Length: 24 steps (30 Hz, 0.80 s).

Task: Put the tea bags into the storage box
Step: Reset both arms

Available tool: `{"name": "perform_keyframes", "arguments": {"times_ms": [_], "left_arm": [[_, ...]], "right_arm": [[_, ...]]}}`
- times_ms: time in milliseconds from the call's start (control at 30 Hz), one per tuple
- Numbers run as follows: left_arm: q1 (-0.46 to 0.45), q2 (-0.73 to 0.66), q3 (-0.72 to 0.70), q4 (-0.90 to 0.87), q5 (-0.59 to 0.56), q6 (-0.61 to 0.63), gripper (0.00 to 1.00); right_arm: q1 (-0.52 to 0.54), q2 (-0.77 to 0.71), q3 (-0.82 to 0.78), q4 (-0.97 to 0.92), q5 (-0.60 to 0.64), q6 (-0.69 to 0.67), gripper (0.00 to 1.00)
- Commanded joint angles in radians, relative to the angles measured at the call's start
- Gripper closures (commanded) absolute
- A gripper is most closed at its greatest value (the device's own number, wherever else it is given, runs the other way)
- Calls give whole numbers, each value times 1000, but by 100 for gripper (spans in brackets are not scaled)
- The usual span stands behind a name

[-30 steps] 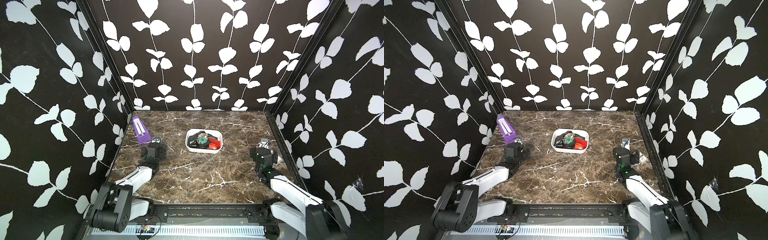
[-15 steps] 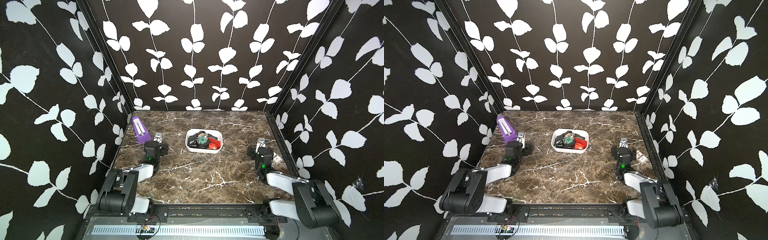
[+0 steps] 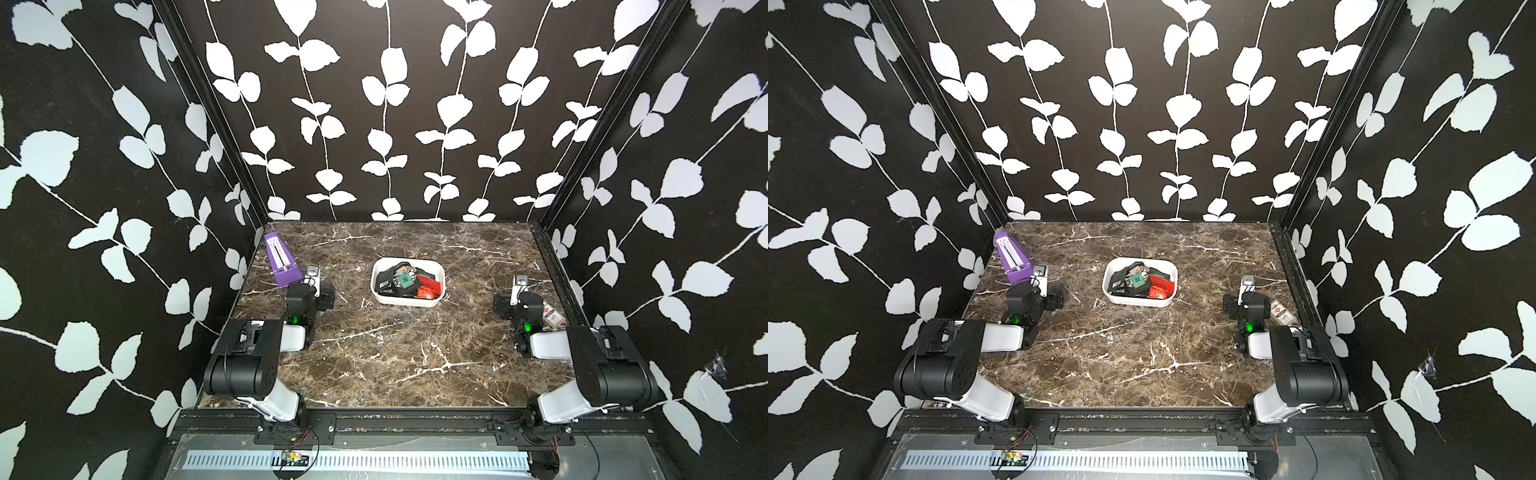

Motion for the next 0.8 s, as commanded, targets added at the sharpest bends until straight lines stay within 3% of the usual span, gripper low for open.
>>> {"name": "perform_keyframes", "arguments": {"times_ms": [0, 767], "left_arm": [[12, -10, -2, 14, 43, -13, 1], [15, -9, 3, 8, 10, -28, 1]], "right_arm": [[-2, -3, 44, 30, -19, 2, 1], [-2, -7, 48, 17, -34, -3, 1]]}}
